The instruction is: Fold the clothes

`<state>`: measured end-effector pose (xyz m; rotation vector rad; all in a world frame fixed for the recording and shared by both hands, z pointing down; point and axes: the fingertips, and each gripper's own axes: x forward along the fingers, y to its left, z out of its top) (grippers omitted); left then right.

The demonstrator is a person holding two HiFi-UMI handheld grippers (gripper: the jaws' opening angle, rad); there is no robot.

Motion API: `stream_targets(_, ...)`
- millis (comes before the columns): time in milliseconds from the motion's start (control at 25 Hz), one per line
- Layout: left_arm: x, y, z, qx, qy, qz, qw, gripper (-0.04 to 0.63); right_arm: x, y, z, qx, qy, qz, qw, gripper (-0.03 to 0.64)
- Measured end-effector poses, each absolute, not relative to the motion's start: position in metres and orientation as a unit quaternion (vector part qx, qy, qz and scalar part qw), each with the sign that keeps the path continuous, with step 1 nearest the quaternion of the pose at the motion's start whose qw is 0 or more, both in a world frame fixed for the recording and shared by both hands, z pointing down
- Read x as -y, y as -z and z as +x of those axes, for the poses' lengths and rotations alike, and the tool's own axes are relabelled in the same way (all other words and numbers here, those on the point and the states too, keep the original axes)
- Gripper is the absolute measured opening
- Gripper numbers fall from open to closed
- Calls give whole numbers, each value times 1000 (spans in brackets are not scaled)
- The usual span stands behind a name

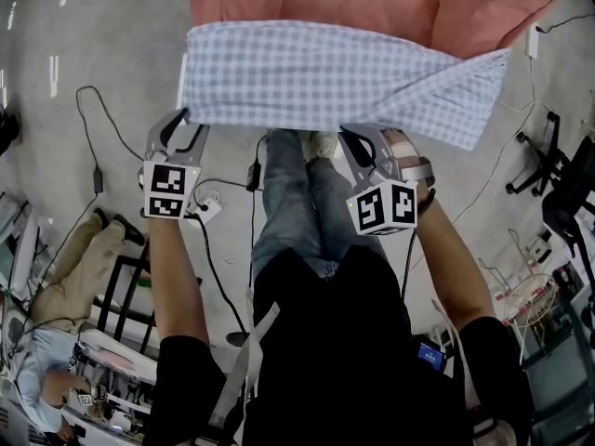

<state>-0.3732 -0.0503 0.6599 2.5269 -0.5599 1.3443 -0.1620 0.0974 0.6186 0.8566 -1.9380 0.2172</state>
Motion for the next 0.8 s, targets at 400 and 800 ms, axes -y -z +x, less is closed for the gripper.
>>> stream_targets(400,52,-651,-376,199,-444,861,147,247,-94,-655,-167,784,-90,348,506,28)
stream_targets(800,40,-599,-366,220,-432,865,132,301,-103,-638,-167,790,-102,367,480,170)
